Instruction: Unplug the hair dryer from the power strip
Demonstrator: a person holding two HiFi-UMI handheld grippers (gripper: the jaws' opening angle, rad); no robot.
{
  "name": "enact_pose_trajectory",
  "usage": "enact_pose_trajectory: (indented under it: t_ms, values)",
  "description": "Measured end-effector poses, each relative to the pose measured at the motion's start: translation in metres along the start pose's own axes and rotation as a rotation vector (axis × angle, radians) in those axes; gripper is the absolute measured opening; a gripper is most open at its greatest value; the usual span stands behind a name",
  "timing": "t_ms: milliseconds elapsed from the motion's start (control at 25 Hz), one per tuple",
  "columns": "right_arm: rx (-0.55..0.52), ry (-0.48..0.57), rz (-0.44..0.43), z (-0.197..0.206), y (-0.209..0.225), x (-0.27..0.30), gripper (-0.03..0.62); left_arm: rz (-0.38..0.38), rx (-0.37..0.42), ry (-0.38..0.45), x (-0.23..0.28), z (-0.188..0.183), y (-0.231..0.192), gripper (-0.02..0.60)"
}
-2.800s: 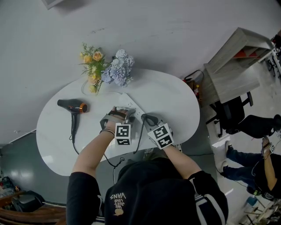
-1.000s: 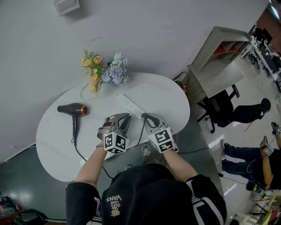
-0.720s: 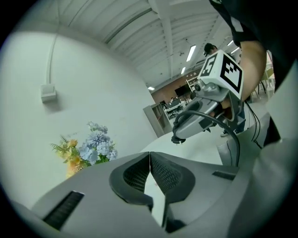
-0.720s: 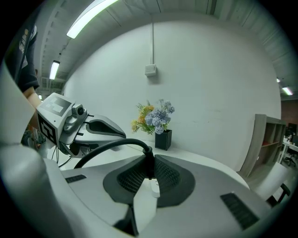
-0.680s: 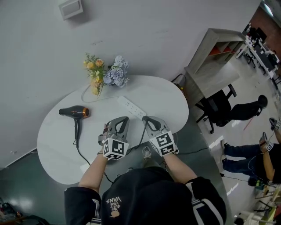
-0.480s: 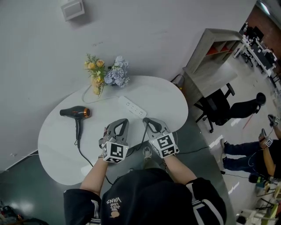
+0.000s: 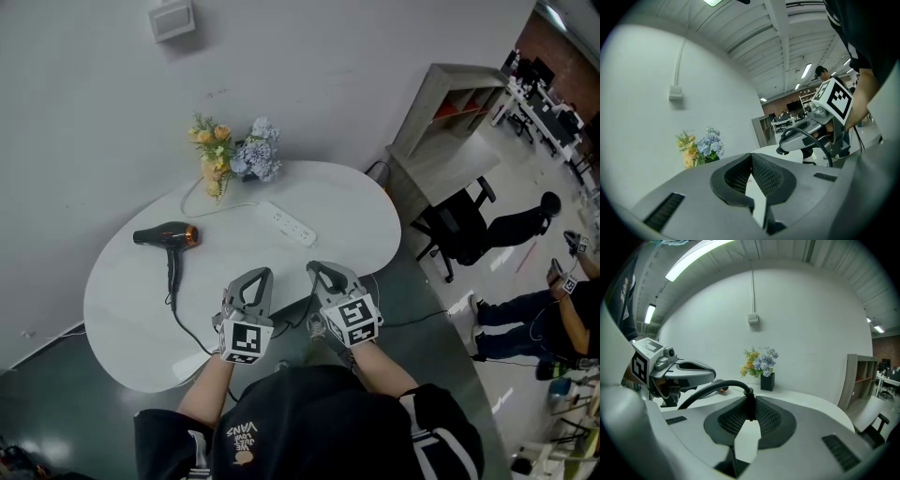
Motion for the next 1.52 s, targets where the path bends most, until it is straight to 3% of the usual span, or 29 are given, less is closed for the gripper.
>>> enact_pose_trajectory:
  t_ms: [680, 1520]
  values:
    - [0.026, -0.024, 0.009, 0.025, -0.054, -0.04, 0.069, -0.016, -0.087, -0.026, -0.07, 0.028, 0.02, 0.02]
    - [0.093, -0.031, 0.019, 0.038, -0.055, -0.048, 0.069, -0.017, -0.132, -0.046, -0.085, 0.037, 0.032, 0.018]
Point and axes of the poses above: the fingertips, and each gripper's own axes: x forward along the fingers, y to its right, z out of its underside, the point moved 3 cm from there along -x, backward along the fingers
